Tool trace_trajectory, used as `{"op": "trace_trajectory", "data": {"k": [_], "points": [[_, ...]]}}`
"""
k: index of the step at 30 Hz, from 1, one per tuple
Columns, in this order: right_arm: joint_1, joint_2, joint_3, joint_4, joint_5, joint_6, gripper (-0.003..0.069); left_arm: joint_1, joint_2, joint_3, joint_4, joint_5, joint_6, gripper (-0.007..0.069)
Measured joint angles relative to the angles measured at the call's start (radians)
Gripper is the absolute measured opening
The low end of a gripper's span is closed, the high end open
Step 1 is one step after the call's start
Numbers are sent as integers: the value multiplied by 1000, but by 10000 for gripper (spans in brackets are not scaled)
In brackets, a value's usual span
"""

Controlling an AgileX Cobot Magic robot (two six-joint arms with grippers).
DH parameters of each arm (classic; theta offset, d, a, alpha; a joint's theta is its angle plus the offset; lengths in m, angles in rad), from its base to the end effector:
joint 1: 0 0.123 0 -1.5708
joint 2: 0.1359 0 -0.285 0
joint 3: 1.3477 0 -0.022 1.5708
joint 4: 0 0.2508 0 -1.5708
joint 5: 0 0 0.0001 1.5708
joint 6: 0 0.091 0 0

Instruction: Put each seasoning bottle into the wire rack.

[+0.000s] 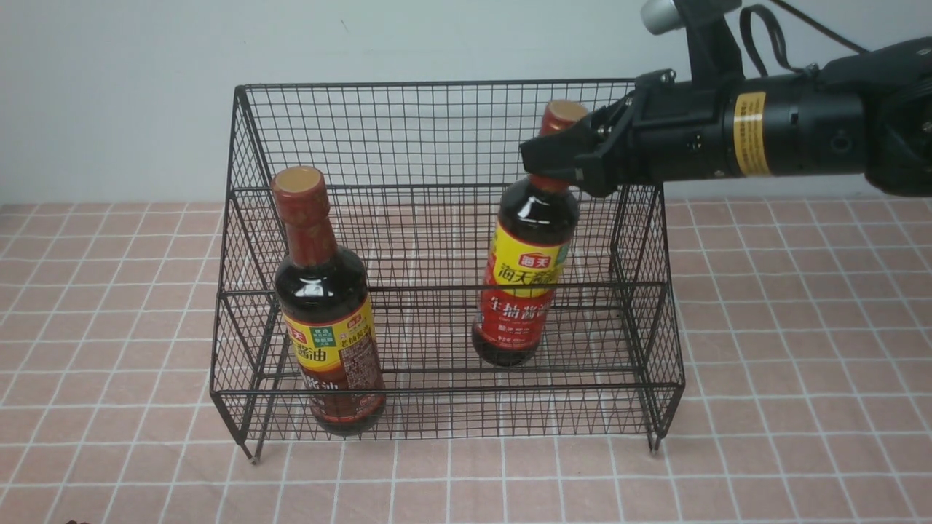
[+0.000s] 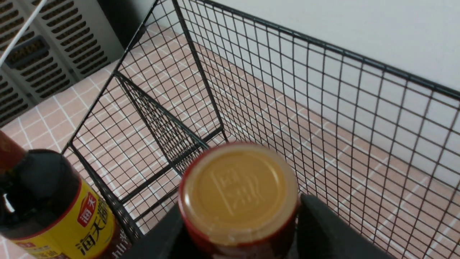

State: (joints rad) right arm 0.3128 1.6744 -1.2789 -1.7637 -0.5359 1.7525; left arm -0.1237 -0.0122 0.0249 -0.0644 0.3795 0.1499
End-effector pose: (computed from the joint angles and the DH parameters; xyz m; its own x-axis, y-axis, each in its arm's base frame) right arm 0.3525 0.1618 0.3125 -0.3599 -0.1543 -0.9202 -0.7170 0.6768 0.1669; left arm 0.0517 -0.0086 0.1714 -0.2830 0.1258 -0.9508 0.1721 0.9819 0.0787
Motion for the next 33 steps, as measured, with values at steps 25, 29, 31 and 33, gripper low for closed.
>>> {"op": "trace_trajectory", "data": {"k": [25, 29, 31, 33], "points": [[49, -103, -2, 0, 49, -18, 462, 0, 0, 0, 0, 0, 0, -7], [49, -167, -2, 0, 38, 29, 468, 0, 0, 0, 0, 0, 0, -7], [49, -211, -2, 0, 38, 42, 468, 0, 0, 0, 0, 0, 0, -7], [49, -271, -2, 0, 46, 47, 465, 0, 0, 0, 0, 0, 0, -7]]}}
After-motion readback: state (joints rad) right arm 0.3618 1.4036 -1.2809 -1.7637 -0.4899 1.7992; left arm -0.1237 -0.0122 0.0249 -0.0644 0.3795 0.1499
